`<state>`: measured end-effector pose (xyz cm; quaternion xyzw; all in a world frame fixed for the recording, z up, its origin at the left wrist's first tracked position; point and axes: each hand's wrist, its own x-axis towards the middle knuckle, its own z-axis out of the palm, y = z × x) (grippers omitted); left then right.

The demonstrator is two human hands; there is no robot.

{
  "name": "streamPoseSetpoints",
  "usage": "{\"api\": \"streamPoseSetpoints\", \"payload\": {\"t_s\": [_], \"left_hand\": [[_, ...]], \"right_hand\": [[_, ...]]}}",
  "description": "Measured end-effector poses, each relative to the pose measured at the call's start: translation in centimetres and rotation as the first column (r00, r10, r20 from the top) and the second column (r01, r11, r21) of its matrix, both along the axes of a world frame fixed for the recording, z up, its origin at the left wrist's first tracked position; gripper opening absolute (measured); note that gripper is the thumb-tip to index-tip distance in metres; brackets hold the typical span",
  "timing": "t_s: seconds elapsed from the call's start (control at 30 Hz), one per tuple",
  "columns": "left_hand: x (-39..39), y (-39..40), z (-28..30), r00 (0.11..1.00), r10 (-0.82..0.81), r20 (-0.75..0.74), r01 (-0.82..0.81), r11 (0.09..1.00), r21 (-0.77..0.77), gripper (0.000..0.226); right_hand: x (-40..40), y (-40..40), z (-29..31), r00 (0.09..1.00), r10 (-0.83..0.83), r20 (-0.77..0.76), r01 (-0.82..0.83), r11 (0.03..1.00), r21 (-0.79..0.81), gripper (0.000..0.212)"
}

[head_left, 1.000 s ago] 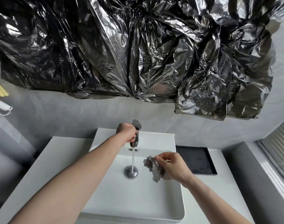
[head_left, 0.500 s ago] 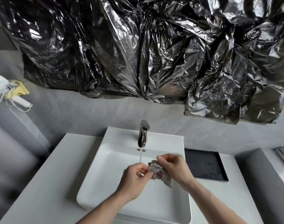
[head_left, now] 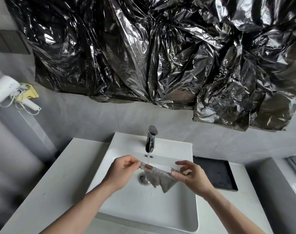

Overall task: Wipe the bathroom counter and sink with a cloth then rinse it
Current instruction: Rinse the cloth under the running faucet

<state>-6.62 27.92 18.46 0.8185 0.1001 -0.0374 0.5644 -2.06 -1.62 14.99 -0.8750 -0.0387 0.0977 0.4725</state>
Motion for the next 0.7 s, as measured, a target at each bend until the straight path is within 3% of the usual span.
{"api": "streamPoseSetpoints", "payload": {"t_s": [0.1,0.2,0.33,0.43,0.57,0.7], "left_hand": [[0.2,-0.9,1.1,0.999,-0.028,-0.027,0.025,0.993,-0.115,0.014],[0.4,-2.0,1.9,0.997,-0.069,-0.041,0.062,0.988,-0.142,0.016],[0.5,-2.9,1.9,0.994,-0.085,-0.073,0.072,0.983,-0.167,0.018],[0.7,-2.9,1.8,0.996,-0.026,-0.081,0.007,0.974,-0.226,0.016],[1.1,-2.3,1.7,0.995,0.006,-0.096,-0.026,0.977,-0.214,0.016],[1.5,-0.9,0.1,0.994,0.081,-0.075,-0.093,0.982,-0.165,0.016]], "right_hand": [[-0.3,0.0,-0.3,0.99,0.139,-0.003,-0.138,0.983,-0.117,0.08],[-1.2,1.7,-0.7,0.961,0.272,-0.046,-0.276,0.94,-0.203,0.076],[-2.3,5.5,-2.2,0.937,0.34,-0.079,-0.348,0.924,-0.158,0.074],[-3.1,8.6,-3.0,0.956,0.281,-0.079,-0.286,0.956,-0.06,0.052],[-3.4,11.2,-2.9,0.986,0.155,-0.057,-0.148,0.983,0.11,0.008],[-2.0,10.6,-3.9,0.996,0.052,-0.072,-0.047,0.997,0.067,0.017]]}}
